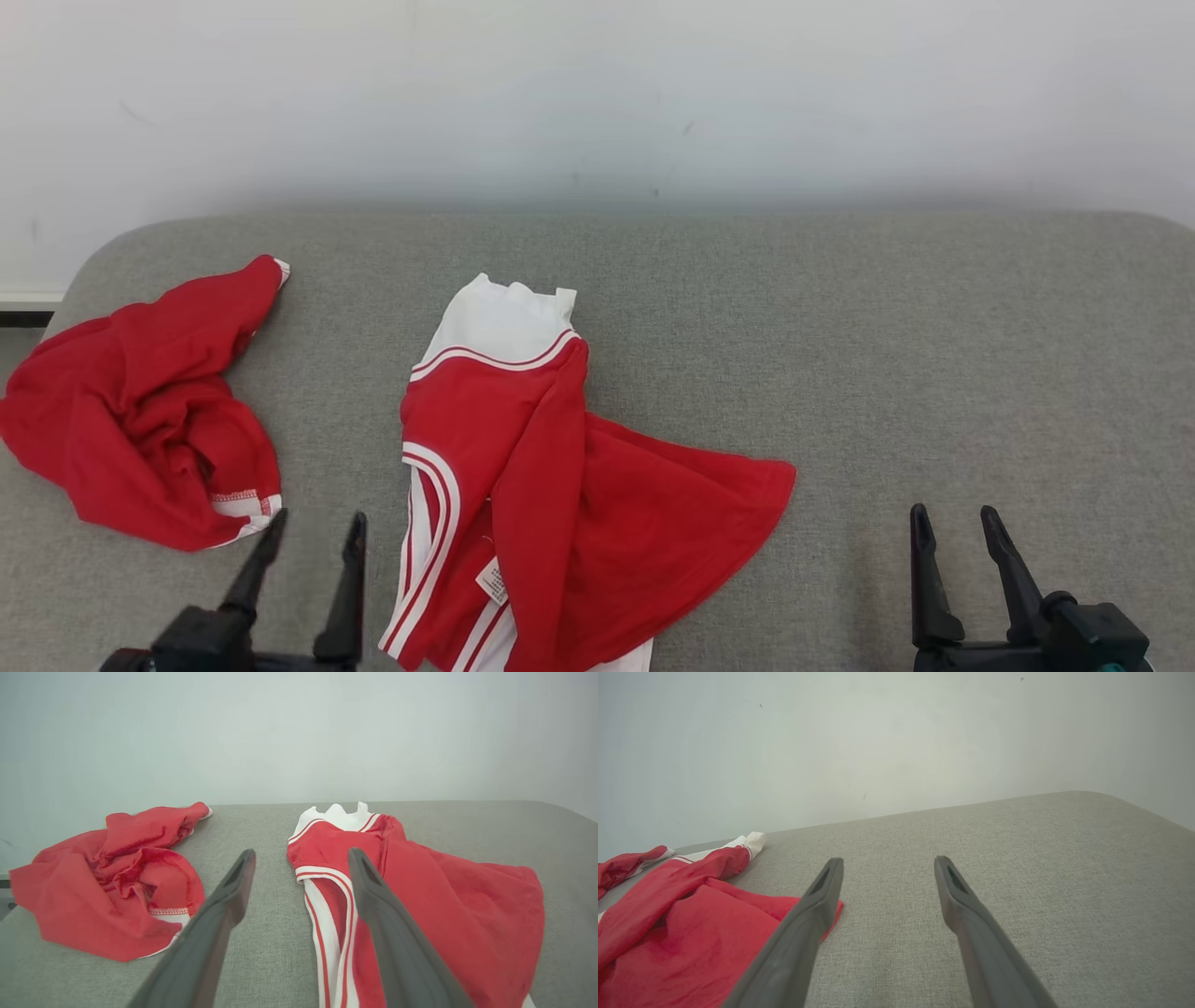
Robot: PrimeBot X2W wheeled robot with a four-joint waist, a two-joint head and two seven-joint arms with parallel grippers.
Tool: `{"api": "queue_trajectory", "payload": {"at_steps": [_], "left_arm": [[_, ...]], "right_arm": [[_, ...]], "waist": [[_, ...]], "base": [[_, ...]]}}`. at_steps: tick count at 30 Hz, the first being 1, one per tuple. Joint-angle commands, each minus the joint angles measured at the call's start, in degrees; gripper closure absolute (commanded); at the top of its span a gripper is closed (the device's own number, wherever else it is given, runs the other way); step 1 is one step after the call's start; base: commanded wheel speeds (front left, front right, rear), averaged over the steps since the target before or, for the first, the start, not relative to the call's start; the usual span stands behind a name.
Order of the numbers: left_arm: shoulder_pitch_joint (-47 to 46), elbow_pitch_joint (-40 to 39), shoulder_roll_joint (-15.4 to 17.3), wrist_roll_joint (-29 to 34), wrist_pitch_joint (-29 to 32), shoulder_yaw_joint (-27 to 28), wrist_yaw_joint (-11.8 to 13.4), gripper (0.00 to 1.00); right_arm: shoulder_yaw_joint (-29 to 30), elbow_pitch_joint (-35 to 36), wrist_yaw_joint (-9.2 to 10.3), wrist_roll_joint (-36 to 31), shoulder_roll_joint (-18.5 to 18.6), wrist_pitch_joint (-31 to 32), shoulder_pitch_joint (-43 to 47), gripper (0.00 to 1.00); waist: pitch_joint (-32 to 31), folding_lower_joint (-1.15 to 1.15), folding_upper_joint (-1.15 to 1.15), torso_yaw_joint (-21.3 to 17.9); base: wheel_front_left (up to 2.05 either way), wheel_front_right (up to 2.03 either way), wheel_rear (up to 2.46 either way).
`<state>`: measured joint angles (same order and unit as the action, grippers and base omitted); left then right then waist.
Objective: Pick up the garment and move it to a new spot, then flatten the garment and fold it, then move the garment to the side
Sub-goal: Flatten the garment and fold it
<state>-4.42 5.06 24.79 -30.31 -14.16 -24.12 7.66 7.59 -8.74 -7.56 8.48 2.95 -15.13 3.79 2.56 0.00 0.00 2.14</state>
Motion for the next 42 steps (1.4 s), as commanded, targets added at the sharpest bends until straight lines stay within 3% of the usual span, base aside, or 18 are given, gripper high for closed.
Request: {"api": "queue_trajectory", "payload": {"at_steps": [1,5,9,19,24,36,42], "left_arm": [[-0.1,-0.9,-0.6,1.0,-0.7,1.1,0.8,0.0],[1.0,-3.1,-1.8,4.2,-1.1,5.3,2.7,0.0],[3.8,-4.8,-4.6,7.1,-1.0,10.8,2.5,0.0],[7.5,-2.5,-10.0,12.3,-1.1,18.1,-1.8,0.0],[6.7,-1.6,-12.3,14.4,-1.1,20.4,-4.3,0.0],[4.0,0.9,-17.2,18.3,-1.1,22.1,-9.6,0.0],[0.7,3.2,-19.3,19.7,-1.1,21.1,-12.1,0.0]], "right_arm": [[0.1,0.1,0.15,-0.4,-0.1,0.0,0.5,0.0],[0.3,0.2,0.15,-0.4,-0.1,0.0,0.8,0.0],[0.2,0.4,0.15,-0.5,-0.2,0.0,0.8,0.0],[-1.3,0.1,0.15,-1.5,-0.2,0.0,0.7,0.0],[-6.9,-0.8,0.15,-2.5,-0.1,0.0,-0.7,0.0],[-30.2,-10.5,0.15,0.7,-0.1,0.4,-9.2,0.0],[-33.1,-18.1,0.15,4.1,-0.1,1.7,-12.9,0.0]], "waist": [[-0.2,0.0,0.0,0.2],[-0.6,0.0,0.0,0.5],[-0.6,0.0,0.0,0.7],[-0.4,0.0,0.0,1.1],[-0.2,0.0,0.0,1.6],[1.2,0.0,0.0,6.9],[2.7,0.0,0.0,11.1]], "base": [[0.0,0.0,0.0],[0.0,0.0,0.0],[0.0,0.0,0.0],[0.0,0.0,0.0],[0.0,0.0,0.0],[0.0,0.0,0.0],[0.0,0.0,0.0]]}}
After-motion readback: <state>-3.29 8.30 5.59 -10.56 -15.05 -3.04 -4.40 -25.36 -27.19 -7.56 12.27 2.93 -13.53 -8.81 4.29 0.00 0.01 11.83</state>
